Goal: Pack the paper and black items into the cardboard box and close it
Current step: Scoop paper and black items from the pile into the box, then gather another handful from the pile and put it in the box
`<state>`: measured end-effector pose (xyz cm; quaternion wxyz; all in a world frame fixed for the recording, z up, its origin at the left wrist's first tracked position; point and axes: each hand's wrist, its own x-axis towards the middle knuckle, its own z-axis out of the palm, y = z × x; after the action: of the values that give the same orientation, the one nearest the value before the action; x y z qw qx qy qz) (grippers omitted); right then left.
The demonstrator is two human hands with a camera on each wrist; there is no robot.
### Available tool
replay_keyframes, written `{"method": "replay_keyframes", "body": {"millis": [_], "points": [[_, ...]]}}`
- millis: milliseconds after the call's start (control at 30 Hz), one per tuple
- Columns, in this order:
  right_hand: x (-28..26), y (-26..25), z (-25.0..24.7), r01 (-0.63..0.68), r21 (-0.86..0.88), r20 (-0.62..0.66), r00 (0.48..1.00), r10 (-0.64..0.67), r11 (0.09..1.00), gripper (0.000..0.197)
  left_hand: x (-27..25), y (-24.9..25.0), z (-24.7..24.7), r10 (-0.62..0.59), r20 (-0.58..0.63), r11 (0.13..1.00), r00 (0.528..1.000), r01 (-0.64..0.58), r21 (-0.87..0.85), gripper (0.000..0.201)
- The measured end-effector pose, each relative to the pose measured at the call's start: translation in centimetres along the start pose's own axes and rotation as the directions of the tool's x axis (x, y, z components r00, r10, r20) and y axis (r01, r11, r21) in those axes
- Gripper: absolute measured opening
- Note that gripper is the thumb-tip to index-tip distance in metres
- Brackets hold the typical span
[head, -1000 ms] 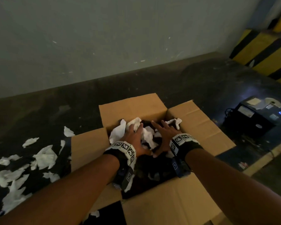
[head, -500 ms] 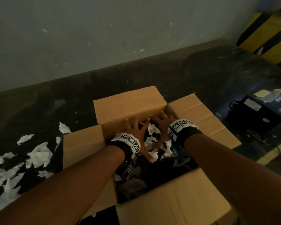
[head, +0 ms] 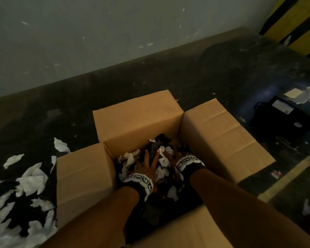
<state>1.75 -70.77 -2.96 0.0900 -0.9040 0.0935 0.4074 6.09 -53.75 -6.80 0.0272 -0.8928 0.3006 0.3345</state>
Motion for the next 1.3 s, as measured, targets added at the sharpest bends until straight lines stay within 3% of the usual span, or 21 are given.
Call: {"method": "replay_keyframes", "body": {"millis": [133,233,367,433,500,600,667,733,800,900,1000,1200,1300], "points": [[-0.4,-0.4,-0.6,0.023,-0.015,-0.030,0.999,-0.023,1.000,0.108,0.2,0.3,-0.4,-0.006,0.014,0.999,1.000,0.005,0.040,0.144],[-1.6,0.1,-2.1,0.068,-0.025,-0.067,0.995,-0.070,0.997,0.109,-0.1,0.1,-1.4,0.064,0.008,0.990,0.998,-0.064,0.126,0.149],[-2.0,0.1,-4.3,0.044,-0.059,-0.089,0.995,-0.049,0.997,0.125,-1.1,-0.8,-4.5,0.150,-0.023,0.987,0.988,-0.148,0.055,0.162],[-2.5,-0.4,-5.3,0.029,-0.068,-0.147,0.988,-0.038,0.997,0.132,-2.2,-1.0,-6.6,0.168,-0.093,0.986,0.981,-0.167,0.023,0.154],[-3.6,-1.0,-6.2,0.018,-0.057,-0.230,0.973,-0.031,0.998,0.125,-3.9,-1.0,-8.6,0.182,-0.178,0.980,0.967,-0.193,-0.047,0.137],[-6.2,-2.8,-6.6,0.057,-0.018,-0.452,0.890,-0.059,0.998,0.099,-7.4,-2.0,-10.4,0.224,-0.375,0.945,0.899,-0.295,-0.144,0.114],[-7.9,-4.8,-6.3,0.121,-0.005,-0.564,0.819,-0.103,0.993,0.091,-10.3,-3.3,-10.6,0.218,-0.500,0.941,0.838,-0.316,-0.119,0.103],[-9.3,-7.4,-5.7,0.199,0.001,-0.616,0.772,-0.156,0.980,0.089,-13.2,-4.9,-10.2,0.198,-0.619,0.946,0.760,-0.313,-0.083,0.098],[-10.4,-10.4,-4.9,0.251,-0.005,-0.648,0.736,-0.195,0.968,0.088,-16.0,-6.8,-9.1,0.153,-0.684,0.954,0.713,-0.287,-0.085,0.095],[-11.6,-15.3,-2.8,0.322,-0.054,-0.694,0.669,-0.268,0.945,0.086,-20.0,-10.3,-6.4,0.064,-0.733,0.962,0.678,-0.236,-0.134,0.090],[-12.4,-20.2,-0.8,0.393,-0.110,-0.687,0.634,-0.355,0.913,0.084,-24.0,-14.3,-2.8,-0.004,-0.772,0.956,0.635,-0.223,-0.189,0.086],[-13.2,-30.5,4.0,0.568,-0.155,-0.685,0.527,-0.502,0.808,0.078,-31.9,-22.2,5.6,-0.243,-0.777,0.915,0.581,-0.128,-0.383,0.078],[-13.8,-35.0,6.7,0.669,-0.161,-0.675,0.462,-0.575,0.726,0.073,-34.8,-25.9,10.5,-0.313,-0.746,0.894,0.589,-0.082,-0.440,0.077]]}}
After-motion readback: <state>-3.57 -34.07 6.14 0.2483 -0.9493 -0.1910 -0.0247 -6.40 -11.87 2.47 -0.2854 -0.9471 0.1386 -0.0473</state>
